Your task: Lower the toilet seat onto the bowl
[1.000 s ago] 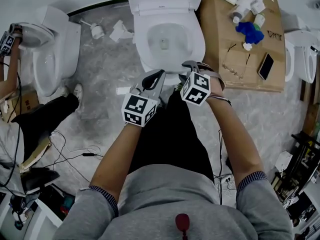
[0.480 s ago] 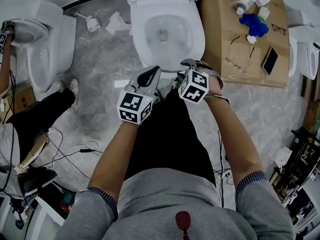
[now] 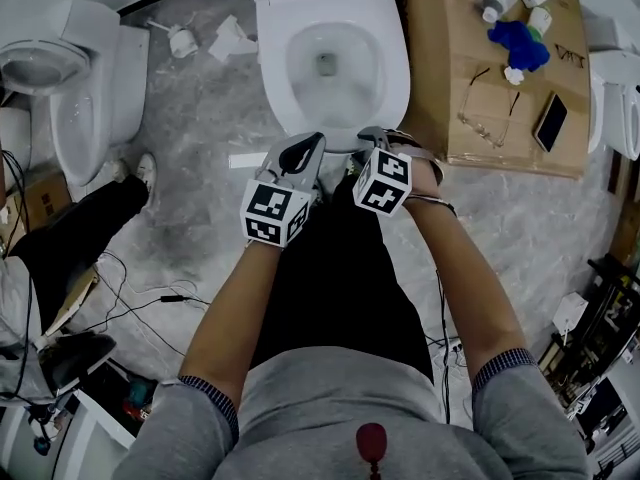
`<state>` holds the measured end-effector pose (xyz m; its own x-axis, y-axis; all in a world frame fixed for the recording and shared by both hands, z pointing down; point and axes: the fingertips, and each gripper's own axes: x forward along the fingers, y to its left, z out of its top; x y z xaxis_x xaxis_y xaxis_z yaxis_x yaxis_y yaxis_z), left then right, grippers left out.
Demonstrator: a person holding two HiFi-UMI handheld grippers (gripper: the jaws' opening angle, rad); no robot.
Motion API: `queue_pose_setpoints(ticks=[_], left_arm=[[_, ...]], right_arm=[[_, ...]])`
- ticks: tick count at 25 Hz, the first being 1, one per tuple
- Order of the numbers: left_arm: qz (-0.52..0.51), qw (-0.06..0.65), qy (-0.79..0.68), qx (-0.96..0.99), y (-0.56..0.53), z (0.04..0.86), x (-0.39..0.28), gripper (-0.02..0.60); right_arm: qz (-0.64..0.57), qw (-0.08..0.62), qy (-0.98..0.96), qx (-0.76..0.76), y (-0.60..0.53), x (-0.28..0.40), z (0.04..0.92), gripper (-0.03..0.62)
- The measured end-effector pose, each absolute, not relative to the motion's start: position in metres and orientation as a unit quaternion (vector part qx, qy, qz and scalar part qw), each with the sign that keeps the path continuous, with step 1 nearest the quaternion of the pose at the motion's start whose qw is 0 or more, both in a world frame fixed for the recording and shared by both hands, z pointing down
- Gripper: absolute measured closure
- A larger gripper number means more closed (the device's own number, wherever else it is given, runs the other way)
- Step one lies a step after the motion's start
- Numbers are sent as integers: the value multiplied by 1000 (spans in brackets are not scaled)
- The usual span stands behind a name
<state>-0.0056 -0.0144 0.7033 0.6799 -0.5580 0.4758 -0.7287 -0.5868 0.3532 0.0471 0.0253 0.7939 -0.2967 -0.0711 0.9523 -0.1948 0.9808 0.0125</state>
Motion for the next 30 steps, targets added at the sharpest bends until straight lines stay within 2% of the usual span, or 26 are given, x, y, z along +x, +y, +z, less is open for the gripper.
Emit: queue_pose_setpoints(ticks=[30], left_arm=[[246,316,-340,850,6,840,11,574]], right_arm=[[168,555,-808,101,48,47,899,416]])
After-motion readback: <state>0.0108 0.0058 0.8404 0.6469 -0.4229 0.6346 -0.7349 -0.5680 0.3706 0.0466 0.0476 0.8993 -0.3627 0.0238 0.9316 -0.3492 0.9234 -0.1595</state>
